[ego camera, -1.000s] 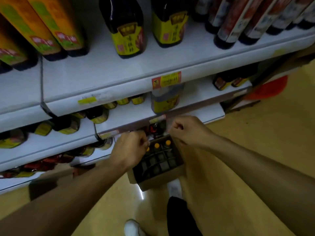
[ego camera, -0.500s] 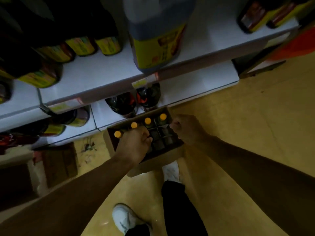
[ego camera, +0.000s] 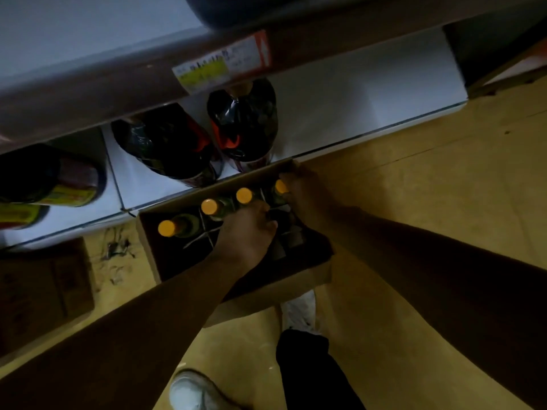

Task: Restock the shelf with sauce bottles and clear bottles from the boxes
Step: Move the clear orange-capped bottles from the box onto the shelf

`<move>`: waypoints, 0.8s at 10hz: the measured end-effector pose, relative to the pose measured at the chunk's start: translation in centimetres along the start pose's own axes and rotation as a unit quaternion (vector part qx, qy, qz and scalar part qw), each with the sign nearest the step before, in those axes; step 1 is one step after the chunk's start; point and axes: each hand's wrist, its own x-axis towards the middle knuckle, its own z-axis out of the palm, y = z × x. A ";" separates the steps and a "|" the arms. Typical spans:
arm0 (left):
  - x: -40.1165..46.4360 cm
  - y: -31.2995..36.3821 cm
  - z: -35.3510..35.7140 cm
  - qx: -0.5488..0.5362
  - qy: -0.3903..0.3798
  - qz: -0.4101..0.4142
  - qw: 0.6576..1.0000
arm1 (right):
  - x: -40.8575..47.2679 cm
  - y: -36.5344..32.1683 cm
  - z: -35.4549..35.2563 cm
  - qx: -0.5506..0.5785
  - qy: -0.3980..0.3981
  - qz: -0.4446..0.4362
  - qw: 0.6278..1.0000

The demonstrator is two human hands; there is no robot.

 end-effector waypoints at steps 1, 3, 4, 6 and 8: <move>1.5 -0.9 0.5 0.025 0.009 0.002 1.000 | 0.8 0.9 1.1 -0.064 -0.001 -0.054 0.996; 3.1 -2.0 1.1 0.020 0.007 -0.006 1.000 | 2.3 0.9 2.1 -0.310 -0.056 -0.102 0.944; 3.2 -2.4 1.3 0.007 -0.001 -0.008 1.000 | 2.4 0.6 2.9 -0.367 -0.042 -0.123 0.921; 2.9 -2.3 1.4 -0.031 0.000 -0.022 0.999 | 2.5 1.0 1.9 -0.327 -0.125 -0.084 0.933; 1.5 -1.1 0.4 -0.031 -0.012 -0.014 0.999 | -0.3 -1.0 -1.3 -0.303 -0.089 -0.101 0.943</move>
